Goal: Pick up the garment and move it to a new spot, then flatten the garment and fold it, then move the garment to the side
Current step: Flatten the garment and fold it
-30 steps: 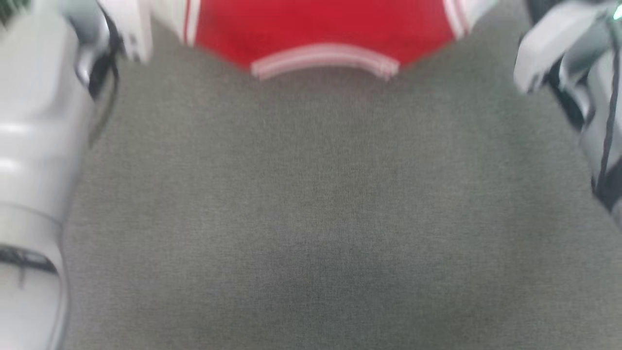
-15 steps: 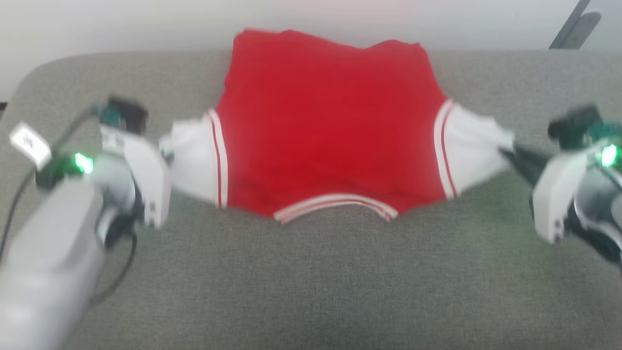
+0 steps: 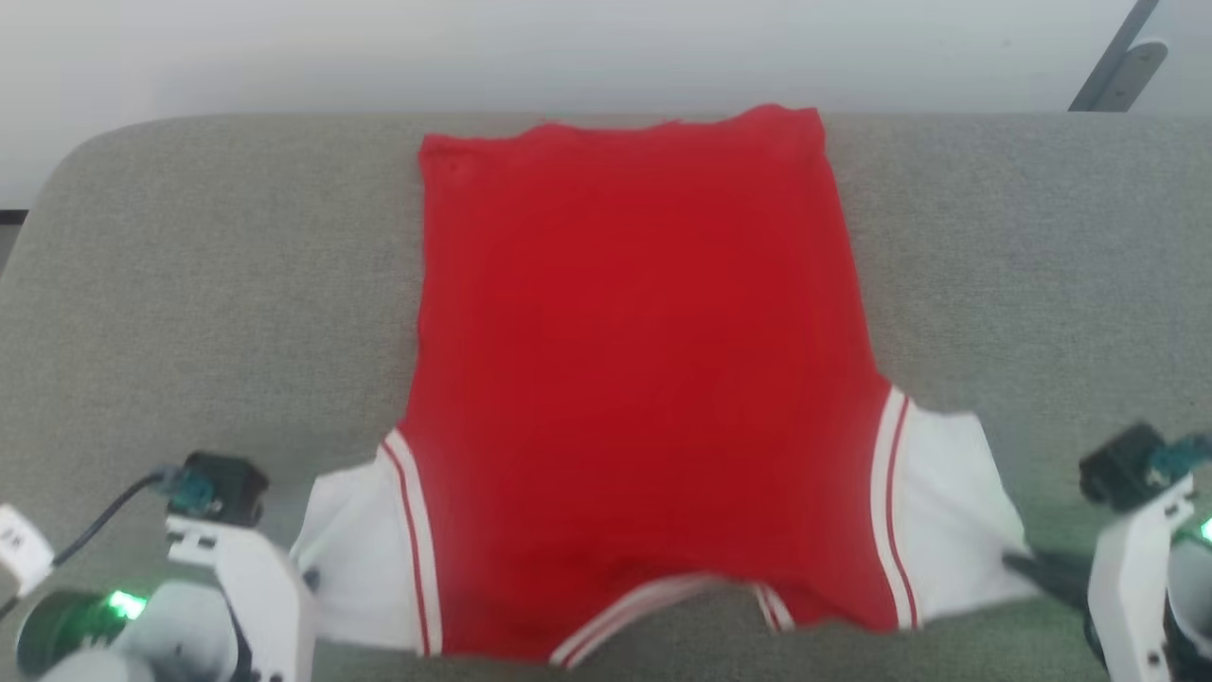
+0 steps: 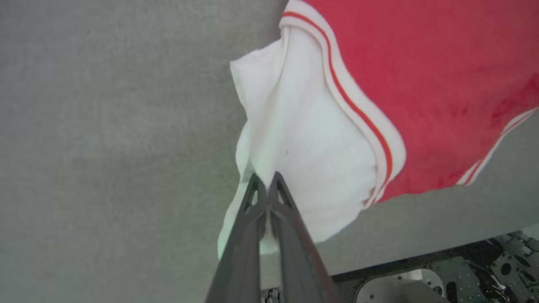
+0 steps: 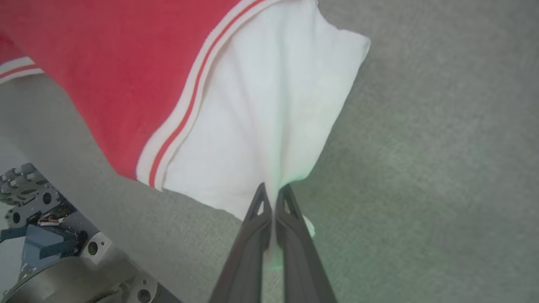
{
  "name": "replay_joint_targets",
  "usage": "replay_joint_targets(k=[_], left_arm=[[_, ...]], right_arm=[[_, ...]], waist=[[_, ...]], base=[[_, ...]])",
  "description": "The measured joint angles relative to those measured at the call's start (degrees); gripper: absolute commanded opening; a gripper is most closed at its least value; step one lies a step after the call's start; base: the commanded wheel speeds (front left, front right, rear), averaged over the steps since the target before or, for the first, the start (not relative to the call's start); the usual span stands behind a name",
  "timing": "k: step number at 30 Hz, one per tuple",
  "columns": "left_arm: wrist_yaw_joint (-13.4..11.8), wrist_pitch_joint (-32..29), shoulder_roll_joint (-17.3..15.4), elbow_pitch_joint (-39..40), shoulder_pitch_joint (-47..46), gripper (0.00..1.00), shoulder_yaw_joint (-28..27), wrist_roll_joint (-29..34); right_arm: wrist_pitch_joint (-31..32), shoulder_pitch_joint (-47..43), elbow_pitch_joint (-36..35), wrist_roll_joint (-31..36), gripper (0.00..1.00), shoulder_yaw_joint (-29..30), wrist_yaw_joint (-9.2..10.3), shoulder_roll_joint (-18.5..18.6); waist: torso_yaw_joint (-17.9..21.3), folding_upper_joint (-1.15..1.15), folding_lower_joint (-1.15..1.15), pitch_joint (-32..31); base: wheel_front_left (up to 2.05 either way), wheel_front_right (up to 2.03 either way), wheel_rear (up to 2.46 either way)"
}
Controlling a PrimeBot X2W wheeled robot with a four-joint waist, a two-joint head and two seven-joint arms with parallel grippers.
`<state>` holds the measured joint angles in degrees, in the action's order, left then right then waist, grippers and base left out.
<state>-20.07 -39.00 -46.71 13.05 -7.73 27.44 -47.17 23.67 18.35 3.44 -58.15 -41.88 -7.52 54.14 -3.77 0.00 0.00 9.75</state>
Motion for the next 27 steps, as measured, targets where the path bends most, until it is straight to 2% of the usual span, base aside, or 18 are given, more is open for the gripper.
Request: replay_joint_targets(k=[1,4,9,11,12,13,16,21,27], left_arm=[[-1.47,-0.56,-0.56,1.64,1.33,0.00,-0.53,-0.42],[-3.81,-0.71,-1.86,5.21,4.08,0.00,-1.41,-0.48],[-4.30,0.43,-1.18,6.30,5.17,0.00,-1.27,-0.62],[-3.99,0.88,-0.57,5.98,5.08,0.00,-0.83,-0.57],[-3.70,1.12,-0.02,5.80,4.83,0.00,-0.54,-0.54],[-3.33,1.26,0.37,5.54,4.38,0.00,-0.21,-0.27],[-2.72,1.58,1.11,5.04,3.18,0.00,0.43,0.24],[-2.00,1.87,2.14,4.76,1.80,0.00,1.40,0.94],[-0.84,2.22,3.57,4.97,-0.85,0.00,2.79,1.98]], right_arm=[[0.97,-1.35,-1.01,-0.55,0.00,0.37,0.00,0.48],[1.60,-4.49,-2.29,-0.77,0.00,2.65,0.00,0.91],[1.29,-6.80,0.08,3.71,0.00,5.99,0.00,-2.33],[1.56,-6.95,2.02,6.31,0.23,7.16,0.00,-4.63],[1.67,-6.99,2.60,7.42,0.76,7.66,0.00,-5.71],[2.18,-7.04,2.90,8.05,1.00,8.21,0.00,-6.59],[3.16,-7.05,2.64,8.95,1.00,10.33,-0.01,-8.48],[3.50,-6.36,-1.27,9.69,1.00,17.27,0.00,-8.75],[1.18,1.22,-4.87,17.04,1.00,26.27,0.02,-11.91]], waist=[[-0.04,0.00,0.00,0.09],[-0.16,0.00,0.00,0.48],[-0.20,0.00,0.00,1.55],[-0.08,0.00,0.00,1.90],[-0.01,0.00,0.00,2.05],[0.03,0.00,0.00,2.17],[0.06,0.00,0.00,2.33],[-0.34,0.00,0.00,3.10],[-1.44,0.00,0.00,5.70]], base=[[0.00,0.00,0.00],[0.00,0.00,0.00],[0.00,0.00,0.00],[0.00,0.00,0.00],[0.00,0.00,0.00],[0.00,0.00,0.00],[0.00,0.00,0.00],[0.00,0.00,0.00],[0.00,0.00,0.00]])
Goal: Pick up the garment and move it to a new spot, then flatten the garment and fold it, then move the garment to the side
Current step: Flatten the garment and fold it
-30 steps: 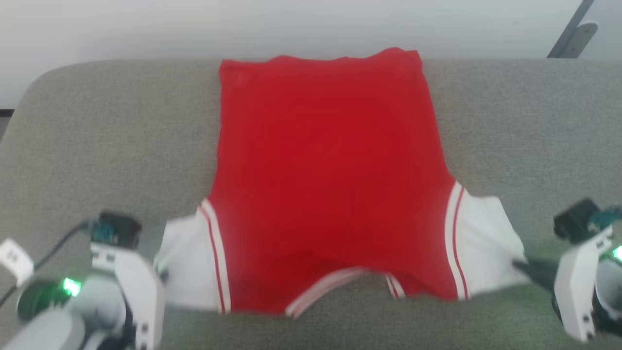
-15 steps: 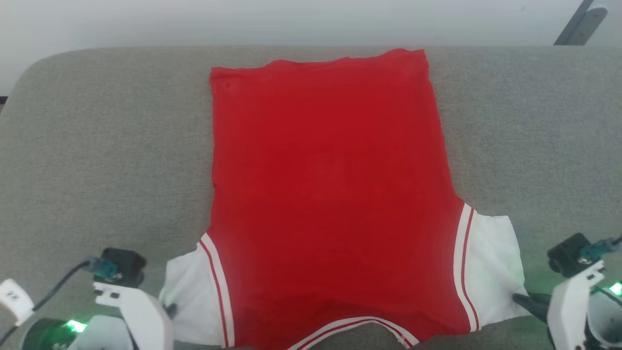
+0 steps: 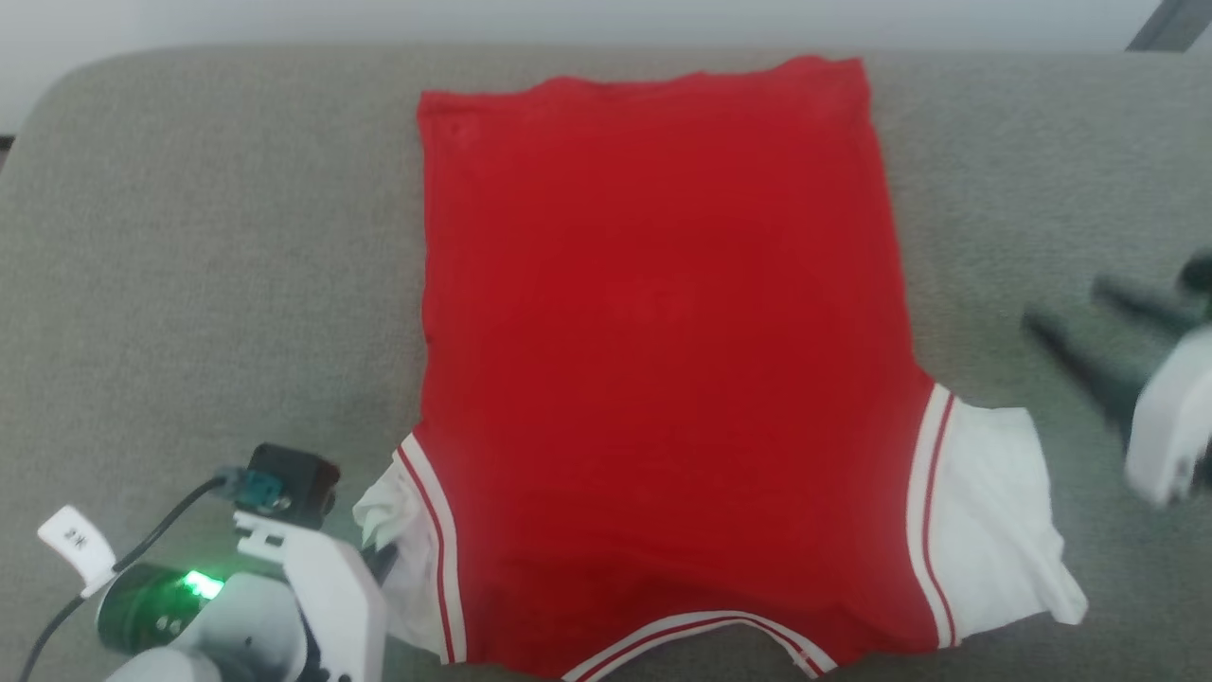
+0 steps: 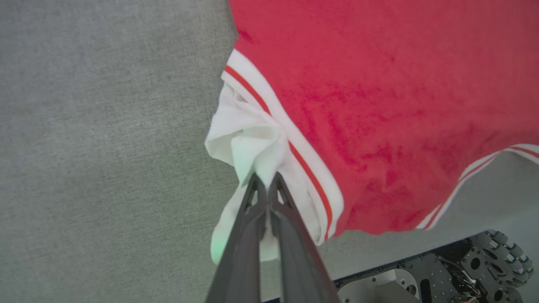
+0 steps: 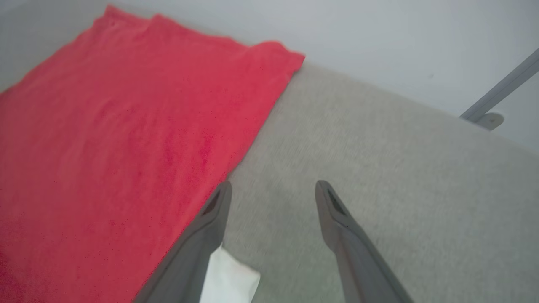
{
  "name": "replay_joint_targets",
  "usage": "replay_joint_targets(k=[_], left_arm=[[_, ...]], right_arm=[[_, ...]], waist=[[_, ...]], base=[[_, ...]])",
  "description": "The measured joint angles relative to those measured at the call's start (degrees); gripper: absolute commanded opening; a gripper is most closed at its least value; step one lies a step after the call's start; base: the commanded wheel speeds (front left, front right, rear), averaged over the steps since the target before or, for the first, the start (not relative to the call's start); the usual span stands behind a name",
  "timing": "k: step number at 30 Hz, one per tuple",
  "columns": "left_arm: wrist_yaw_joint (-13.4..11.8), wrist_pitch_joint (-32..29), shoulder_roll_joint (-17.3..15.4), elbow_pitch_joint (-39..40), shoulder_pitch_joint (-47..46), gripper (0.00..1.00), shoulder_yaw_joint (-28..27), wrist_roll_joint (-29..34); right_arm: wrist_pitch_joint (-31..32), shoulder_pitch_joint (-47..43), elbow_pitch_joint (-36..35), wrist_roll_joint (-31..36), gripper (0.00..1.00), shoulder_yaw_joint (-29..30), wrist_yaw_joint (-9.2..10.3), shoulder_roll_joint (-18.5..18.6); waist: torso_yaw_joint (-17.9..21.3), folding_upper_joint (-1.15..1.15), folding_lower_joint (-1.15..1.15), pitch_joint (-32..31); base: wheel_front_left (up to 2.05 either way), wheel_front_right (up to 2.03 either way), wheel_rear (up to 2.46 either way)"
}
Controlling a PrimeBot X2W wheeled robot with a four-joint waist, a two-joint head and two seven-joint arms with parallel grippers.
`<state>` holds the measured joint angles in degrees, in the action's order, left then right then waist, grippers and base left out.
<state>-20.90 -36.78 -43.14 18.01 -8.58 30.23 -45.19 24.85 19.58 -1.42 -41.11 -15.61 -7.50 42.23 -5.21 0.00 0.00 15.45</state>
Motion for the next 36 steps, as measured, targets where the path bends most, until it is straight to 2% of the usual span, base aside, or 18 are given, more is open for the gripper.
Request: replay_joint_targets(k=[4,11,21,22,29,33,34,35,36], left_arm=[[1.46,-0.05,1.44,-0.42,-3.31,0.00,1.41,1.09],[4.15,-0.52,4.90,-2.32,-9.43,0.00,4.32,3.25],[7.92,1.22,10.46,-6.24,-14.85,0.00,7.27,3.89],[7.92,1.22,10.46,-6.24,-14.85,0.00,7.27,3.89],[10.10,3.02,13.08,-8.78,-16.66,0.00,8.43,3.86],[10.61,3.63,13.80,-9.89,-17.27,0.00,8.56,3.50],[10.68,3.80,14.00,-10.15,-17.27,0.00,8.51,3.36],[10.83,4.04,14.03,-10.42,-17.29,0.00,8.50,3.36],[10.83,4.11,14.04,-10.65,-17.34,0.00,8.47,3.35]], right_arm=[[-3.55,9.00,4.03,5.79,1.00,1.89,0.01,-3.88],[-5.43,25.52,18.64,10.43,1.00,-0.45,0.01,-7.44],[4.31,43.13,41.79,9.11,1.00,-5.75,0.00,-9.28],[4.31,43.13,41.79,9.11,1.00,-5.75,0.00,-9.28],[11.41,50.81,53.81,8.13,1.00,-6.65,0.01,-9.37],[14.71,53.57,57.33,7.71,1.00,-7.25,0.00,-9.53],[15.35,53.87,57.71,7.75,0.43,-7.81,0.01,-9.48],[15.66,54.10,57.64,7.89,0.00,-8.65,0.02,-9.46],[15.75,54.13,57.45,7.88,0.00,-9.34,0.02,-9.44]], waist=[[-1.43,0.00,0.00,2.53],[-5.32,0.00,0.00,7.00],[-12.08,0.00,0.00,12.48],[-12.08,0.00,0.00,12.48],[-16.54,0.00,0.00,15.34],[-17.99,0.00,0.00,16.43],[-18.13,0.00,0.00,16.58],[-18.15,0.00,0.00,16.66],[-18.06,0.00,0.01,16.66]], base=[[0.00,0.00,0.00],[0.00,0.00,0.00],[0.00,0.00,0.00],[0.00,0.00,0.00],[0.00,0.00,0.00],[0.00,0.00,0.00],[0.00,0.00,0.00],[0.00,0.00,0.00],[0.00,0.00,0.00]])
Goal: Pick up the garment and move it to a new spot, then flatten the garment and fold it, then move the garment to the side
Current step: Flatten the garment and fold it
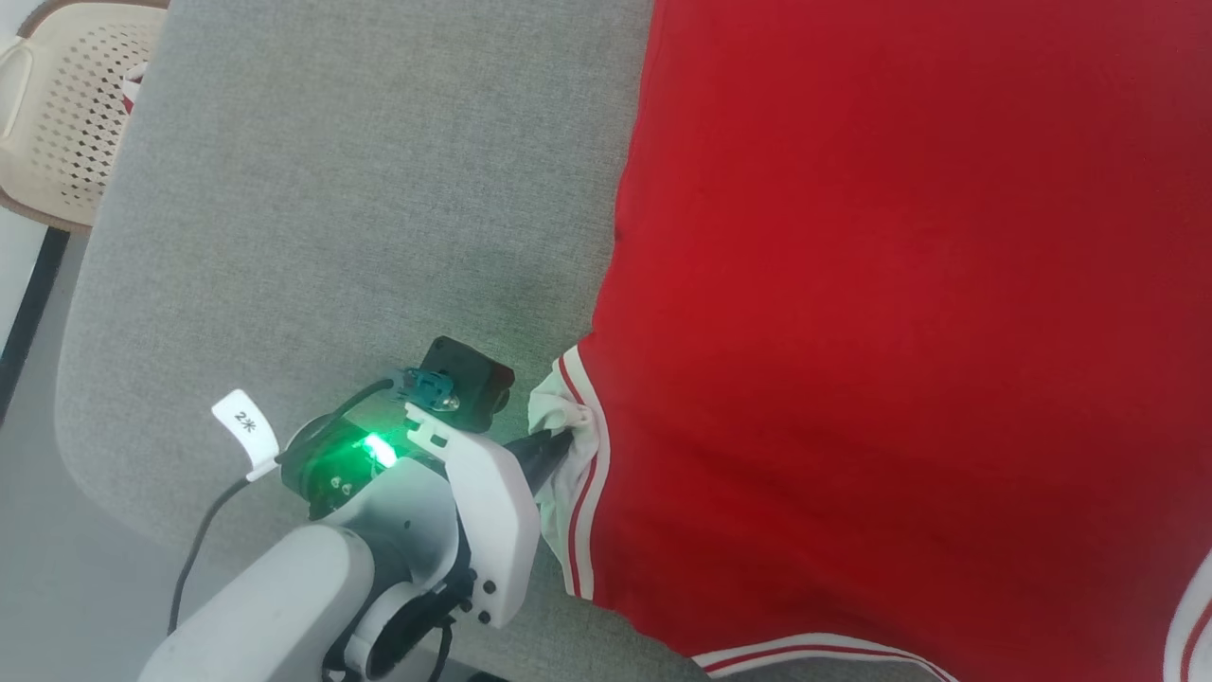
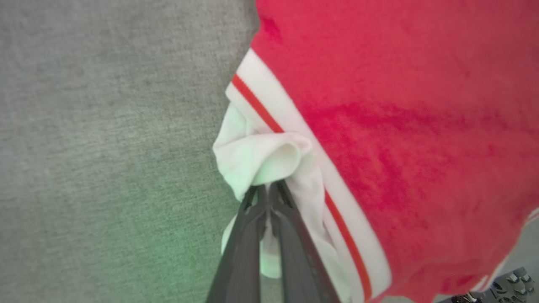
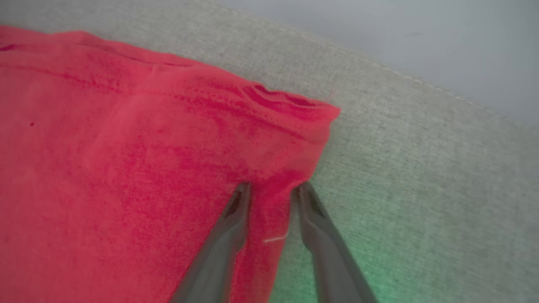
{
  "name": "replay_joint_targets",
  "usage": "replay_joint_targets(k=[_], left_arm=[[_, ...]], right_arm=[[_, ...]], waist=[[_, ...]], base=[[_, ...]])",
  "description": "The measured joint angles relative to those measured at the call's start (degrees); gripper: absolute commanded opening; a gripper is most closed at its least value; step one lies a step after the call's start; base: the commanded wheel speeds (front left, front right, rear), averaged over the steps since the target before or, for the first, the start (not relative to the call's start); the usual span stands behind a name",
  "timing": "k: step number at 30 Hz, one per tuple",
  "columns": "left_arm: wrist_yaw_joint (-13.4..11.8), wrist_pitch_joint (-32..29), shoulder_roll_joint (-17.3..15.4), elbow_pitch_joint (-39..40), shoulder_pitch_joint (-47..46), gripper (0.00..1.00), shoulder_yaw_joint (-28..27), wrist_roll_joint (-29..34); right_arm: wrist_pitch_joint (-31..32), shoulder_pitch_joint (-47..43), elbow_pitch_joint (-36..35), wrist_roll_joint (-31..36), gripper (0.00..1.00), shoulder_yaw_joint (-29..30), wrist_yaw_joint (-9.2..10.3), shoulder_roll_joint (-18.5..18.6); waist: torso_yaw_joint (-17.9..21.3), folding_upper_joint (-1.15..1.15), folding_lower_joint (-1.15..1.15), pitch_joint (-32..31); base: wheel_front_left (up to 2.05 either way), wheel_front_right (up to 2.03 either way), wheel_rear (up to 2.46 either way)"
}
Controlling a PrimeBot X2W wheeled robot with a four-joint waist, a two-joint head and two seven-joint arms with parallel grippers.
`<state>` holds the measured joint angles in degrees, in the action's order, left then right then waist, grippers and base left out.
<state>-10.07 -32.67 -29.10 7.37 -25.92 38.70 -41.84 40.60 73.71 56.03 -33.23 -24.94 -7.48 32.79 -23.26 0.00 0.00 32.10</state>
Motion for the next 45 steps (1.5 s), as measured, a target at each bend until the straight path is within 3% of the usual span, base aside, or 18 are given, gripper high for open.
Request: replay_joint_targets(k=[10,16,22,33,42,43,44,45], left_arm=[[-0.01,0.56,-1.69,-2.42,0.01,0.00,-1.29,-0.44],[-0.99,-0.02,-4.65,-3.64,1.14,0.00,-2.72,-0.94],[-2.27,-0.75,-7.04,-3.55,3.18,0.00,-3.89,-1.51],[-3.89,-2.05,-10.23,-1.22,5.88,0.00,-5.19,-3.01],[-4.37,-2.40,-10.70,-0.71,6.63,0.00,-5.42,-3.28],[-4.37,-2.40,-10.70,-0.76,6.63,0.00,-5.39,-3.28],[-4.37,-2.40,-10.69,-0.78,6.62,0.00,-5.41,-3.28],[-4.37,-2.38,-10.68,-0.80,6.62,0.00,-5.39,-3.28]], right_arm=[[-2.45,-3.61,-4.82,-2.58,0.00,-5.78,-0.05,0.15],[-4.09,-12.28,-15.95,-8.68,0.00,-11.48,-0.05,4.43],[-5.67,-22.65,-26.88,-14.50,0.00,-13.24,-0.05,8.31],[-5.61,-47.09,-41.78,-19.89,0.00,-6.39,-0.04,12.78],[-8.43,-59.28,-41.52,-14.55,0.00,3.59,-0.05,6.12],[-8.78,-59.43,-41.08,-13.65,0.26,4.24,-0.07,5.25],[-9.04,-59.61,-40.87,-12.71,0.86,4.77,-0.07,4.64],[-9.21,-59.78,-40.84,-11.85,1.00,5.17,-0.07,4.10]], waist=[[3.76,0.00,0.00,-2.70],[8.26,0.00,0.00,-6.68],[12.43,0.00,0.00,-10.66],[19.14,0.00,0.00,-15.99],[21.39,0.00,0.00,-17.40],[21.45,0.00,0.00,-17.44],[21.49,0.00,0.00,-17.47],[21.51,0.00,0.00,-17.49]], base=[[0.00,0.00,0.00],[0.00,0.00,0.00],[0.00,0.00,0.00],[0.00,0.00,0.00],[0.00,0.00,0.00],[0.00,0.00,0.00],[0.00,0.00,0.00],[0.00,0.00,0.00]])
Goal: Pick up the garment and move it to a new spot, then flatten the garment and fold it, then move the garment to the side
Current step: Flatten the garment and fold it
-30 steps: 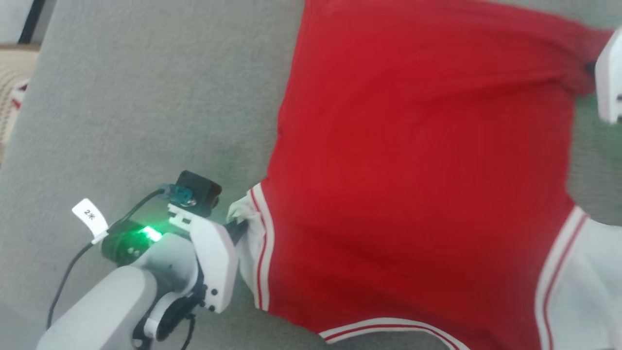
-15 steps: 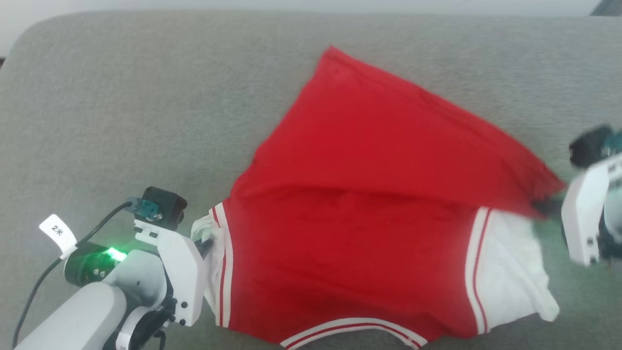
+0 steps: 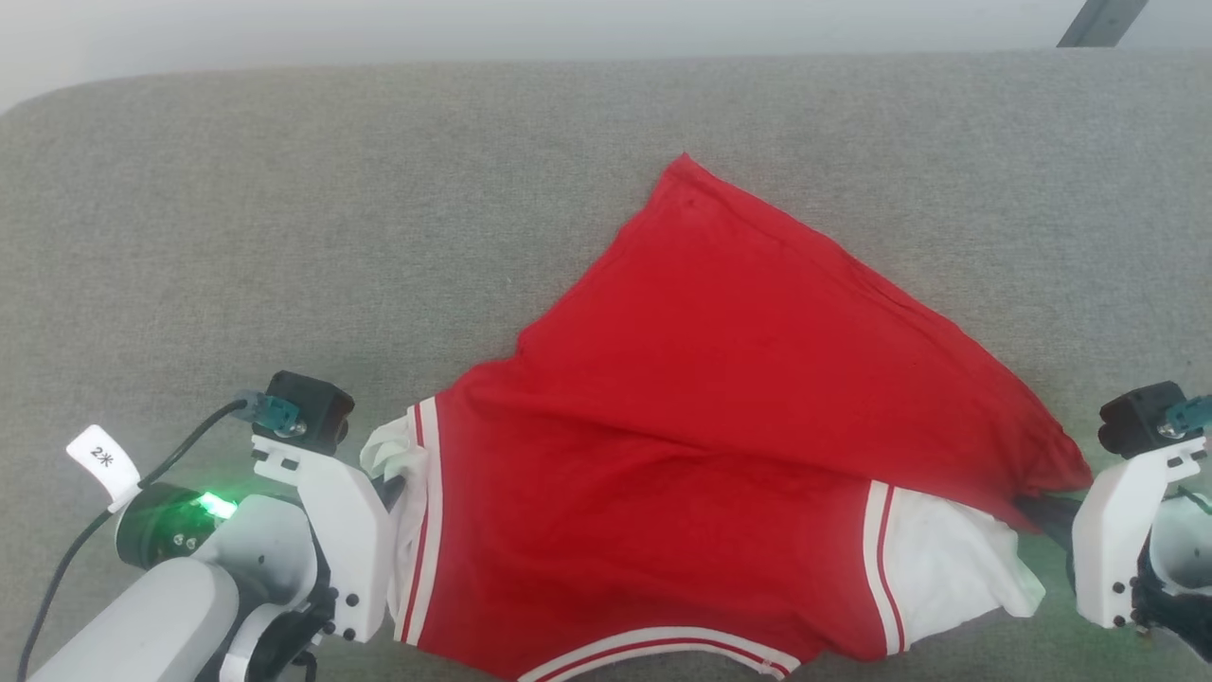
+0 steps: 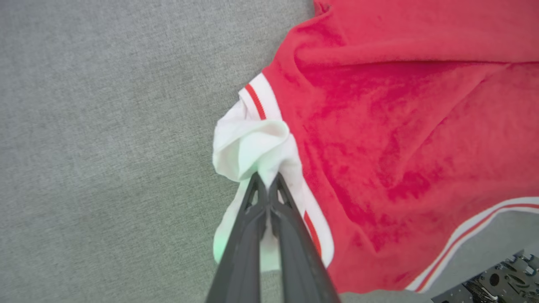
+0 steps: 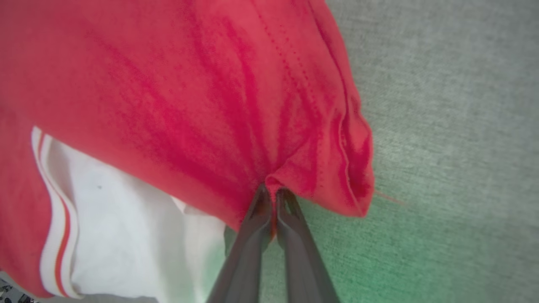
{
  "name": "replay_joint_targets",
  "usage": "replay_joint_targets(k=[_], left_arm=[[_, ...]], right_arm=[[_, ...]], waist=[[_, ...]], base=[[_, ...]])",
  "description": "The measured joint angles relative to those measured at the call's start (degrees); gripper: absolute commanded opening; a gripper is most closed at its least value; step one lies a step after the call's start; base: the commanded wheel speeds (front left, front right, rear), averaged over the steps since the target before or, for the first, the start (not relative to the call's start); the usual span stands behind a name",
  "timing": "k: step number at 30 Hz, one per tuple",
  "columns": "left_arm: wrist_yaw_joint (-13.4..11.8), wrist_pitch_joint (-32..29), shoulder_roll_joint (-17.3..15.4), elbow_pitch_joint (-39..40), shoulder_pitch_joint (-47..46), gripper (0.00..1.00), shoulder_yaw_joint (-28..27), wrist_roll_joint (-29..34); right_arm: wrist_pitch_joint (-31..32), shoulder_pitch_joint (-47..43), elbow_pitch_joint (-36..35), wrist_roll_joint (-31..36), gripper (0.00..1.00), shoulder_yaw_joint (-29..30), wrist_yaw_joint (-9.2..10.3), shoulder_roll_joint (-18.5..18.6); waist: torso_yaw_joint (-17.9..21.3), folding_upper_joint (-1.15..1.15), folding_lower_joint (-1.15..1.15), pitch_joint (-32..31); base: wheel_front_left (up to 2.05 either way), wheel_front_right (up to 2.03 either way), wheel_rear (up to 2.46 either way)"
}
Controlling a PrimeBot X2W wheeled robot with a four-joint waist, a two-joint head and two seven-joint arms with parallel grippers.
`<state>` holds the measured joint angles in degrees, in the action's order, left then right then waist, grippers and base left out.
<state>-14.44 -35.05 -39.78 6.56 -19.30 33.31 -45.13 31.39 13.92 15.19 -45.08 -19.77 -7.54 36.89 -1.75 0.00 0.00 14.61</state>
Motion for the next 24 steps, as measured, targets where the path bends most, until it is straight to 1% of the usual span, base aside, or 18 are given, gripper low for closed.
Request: replay_joint_targets(k=[3,6,11,14,16,20,24], left_arm=[[0.02,0.00,0.24,-0.01,-0.03,0.00,0.23,-0.01],[0.09,0.11,0.47,0.18,-0.02,0.00,0.30,-0.26],[0.16,0.20,0.77,0.99,-0.02,0.00,0.92,-0.23],[0.21,0.27,1.40,1.51,-0.16,0.00,1.43,-0.13],[0.37,0.27,1.93,1.69,-0.84,0.00,1.77,0.19],[1.04,0.29,2.92,1.70,-2.47,0.00,2.56,0.63],[2.21,0.31,4.92,1.02,-4.54,0.00,3.99,1.63]], right_arm=[[0.14,-0.79,-1.51,1.08,1.00,1.67,-0.03,-1.14],[0.49,-1.09,-4.48,2.43,1.00,3.93,-0.01,-1.03],[1.74,-0.86,-13.24,5.68,1.00,8.99,0.05,-1.11],[1.97,1.43,-17.51,8.08,1.00,9.92,0.05,-2.22],[1.88,3.99,-19.07,9.87,1.00,8.96,0.05,-2.45],[0.04,11.27,-18.34,12.24,1.00,6.16,0.05,-3.27],[-2.08,20.00,-12.54,12.87,1.00,1.79,0.05,-3.79]], waist=[[-0.08,0.00,0.00,-0.11],[-0.37,0.00,0.00,-0.19],[-1.37,0.00,0.00,-0.04],[-2.28,0.00,0.00,0.51],[-3.06,0.00,0.00,0.99],[-5.04,0.00,0.00,2.21],[-7.63,0.00,0.00,3.64]], base=[[0.00,0.00,0.00],[0.00,0.00,0.00],[0.00,0.00,0.00],[0.00,0.00,0.00],[0.00,0.00,0.00],[0.00,0.00,0.00],[0.00,0.00,0.00]])
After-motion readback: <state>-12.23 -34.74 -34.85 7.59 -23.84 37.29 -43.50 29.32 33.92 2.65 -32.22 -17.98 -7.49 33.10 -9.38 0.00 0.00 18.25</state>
